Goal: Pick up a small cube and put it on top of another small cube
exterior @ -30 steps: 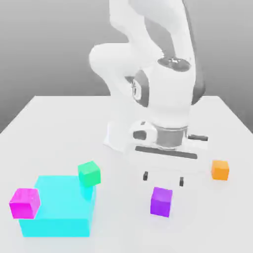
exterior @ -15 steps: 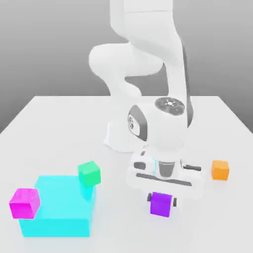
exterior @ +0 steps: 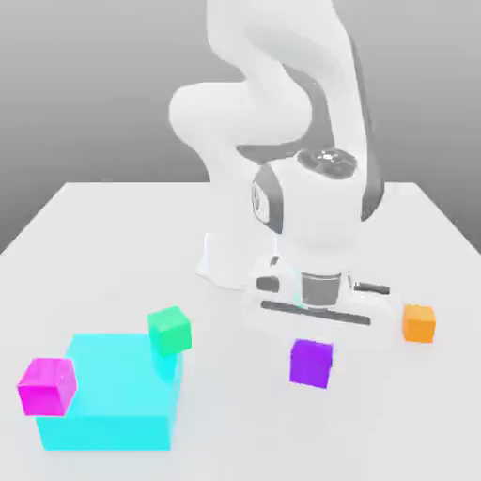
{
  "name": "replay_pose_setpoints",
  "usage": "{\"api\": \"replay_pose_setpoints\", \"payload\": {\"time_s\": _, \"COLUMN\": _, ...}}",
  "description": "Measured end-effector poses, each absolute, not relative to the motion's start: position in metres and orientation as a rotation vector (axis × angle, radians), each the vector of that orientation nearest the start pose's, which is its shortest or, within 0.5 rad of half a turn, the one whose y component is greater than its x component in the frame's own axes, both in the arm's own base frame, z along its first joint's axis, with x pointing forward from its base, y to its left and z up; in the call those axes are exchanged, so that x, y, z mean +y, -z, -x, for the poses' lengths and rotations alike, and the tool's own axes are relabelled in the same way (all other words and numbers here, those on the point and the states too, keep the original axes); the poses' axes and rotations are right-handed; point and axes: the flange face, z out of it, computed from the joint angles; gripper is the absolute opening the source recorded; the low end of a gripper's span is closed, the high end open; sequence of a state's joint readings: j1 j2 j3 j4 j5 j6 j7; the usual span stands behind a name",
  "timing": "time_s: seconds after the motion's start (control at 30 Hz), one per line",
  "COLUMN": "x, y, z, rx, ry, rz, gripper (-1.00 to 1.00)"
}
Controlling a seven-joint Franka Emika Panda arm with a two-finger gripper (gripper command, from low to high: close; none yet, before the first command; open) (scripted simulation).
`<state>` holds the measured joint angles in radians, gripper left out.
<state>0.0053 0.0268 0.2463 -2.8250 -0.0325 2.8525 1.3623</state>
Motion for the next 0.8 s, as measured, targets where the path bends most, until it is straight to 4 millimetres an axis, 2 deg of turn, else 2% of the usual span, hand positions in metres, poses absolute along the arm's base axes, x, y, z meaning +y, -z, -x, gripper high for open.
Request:
{"api": "replay_pose_setpoints", "payload": {"time_s": 0.03, "x": 0.086, "y": -0.202, "z": -0.356, "rx": 1.663, "ry": 0.013, "rz": 2.680, "gripper": -1.00}}
{"api": "replay_pose_setpoints", "payload": {"time_s": 0.1, "x": 0.050, "y": -0.216, "z": -0.360, "rx": 1.846, "ry": 0.031, "rz": 2.586, "gripper": -1.00}}
{"api": "replay_pose_setpoints", "payload": {"time_s": 0.23, "x": -0.009, "y": -0.249, "z": -0.356, "rx": 2.168, "ry": 0.056, "rz": 2.357, "gripper": -1.00}}
{"api": "replay_pose_setpoints", "payload": {"time_s": 0.37, "x": -0.064, "y": -0.284, "z": -0.340, "rx": 2.441, "ry": 0.044, "rz": 2.050, "gripper": -1.00}}
{"api": "replay_pose_setpoints", "payload": {"time_s": 0.47, "x": -0.096, "y": -0.306, "z": -0.322, "rx": 2.582, "ry": 0.013, "rz": 1.809, "gripper": -1.00}}
{"api": "replay_pose_setpoints", "payload": {"time_s": 0.53, "x": -0.103, "y": -0.297, "z": -0.318, "rx": 2.609, "ry": 0.004, "rz": 1.753, "gripper": -1.00}}
{"api": "replay_pose_setpoints", "payload": {"time_s": 0.67, "x": -0.105, "y": -0.257, "z": -0.317, "rx": 2.617, "ry": 0.002, "rz": 1.736, "gripper": -1.00}}
{"api": "replay_pose_setpoints", "payload": {"time_s": 0.7, "x": -0.105, "y": -0.251, "z": -0.316, "rx": 2.617, "ry": 0.002, "rz": 1.736, "gripper": 1.00}}
{"api": "replay_pose_setpoints", "payload": {"time_s": 0.8, "x": -0.105, "y": -0.251, "z": -0.316, "rx": 2.617, "ry": 0.002, "rz": 1.736, "gripper": 1.00}}
